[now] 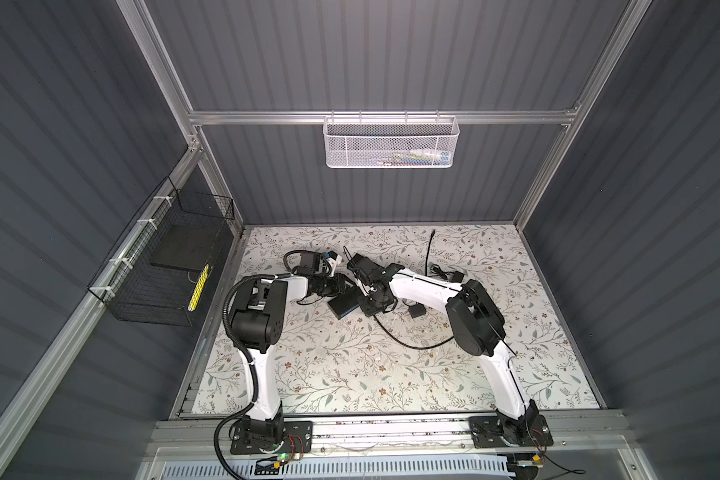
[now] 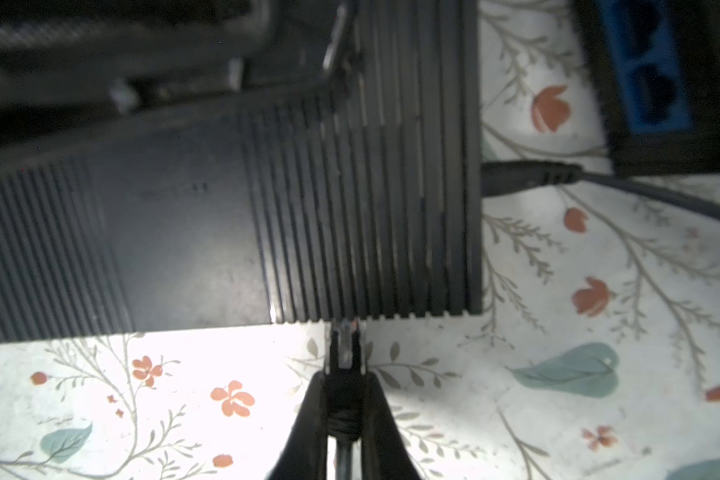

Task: Insert the plug into the switch port

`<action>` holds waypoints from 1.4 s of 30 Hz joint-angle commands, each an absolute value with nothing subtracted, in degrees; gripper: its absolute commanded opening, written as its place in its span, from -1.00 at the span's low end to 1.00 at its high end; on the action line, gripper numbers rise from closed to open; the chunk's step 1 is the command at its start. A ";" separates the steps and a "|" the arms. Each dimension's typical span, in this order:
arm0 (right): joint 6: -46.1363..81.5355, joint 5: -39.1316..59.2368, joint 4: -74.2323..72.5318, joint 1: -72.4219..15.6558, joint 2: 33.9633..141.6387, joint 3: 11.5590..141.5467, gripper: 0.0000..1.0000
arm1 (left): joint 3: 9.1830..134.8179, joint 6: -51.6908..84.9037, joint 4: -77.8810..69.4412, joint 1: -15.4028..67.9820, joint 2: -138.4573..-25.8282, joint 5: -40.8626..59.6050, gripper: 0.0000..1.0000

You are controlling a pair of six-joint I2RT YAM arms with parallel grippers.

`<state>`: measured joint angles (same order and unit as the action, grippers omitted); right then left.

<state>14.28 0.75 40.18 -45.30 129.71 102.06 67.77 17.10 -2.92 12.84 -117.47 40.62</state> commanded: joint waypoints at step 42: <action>9.39 1.49 47.87 -43.21 132.32 110.15 -1.00 | 63.02 13.33 -3.74 16.77 -117.32 39.33 -0.29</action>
<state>8.95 1.32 48.51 -43.81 131.59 107.59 65.36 15.18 -7.99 15.03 -117.75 40.14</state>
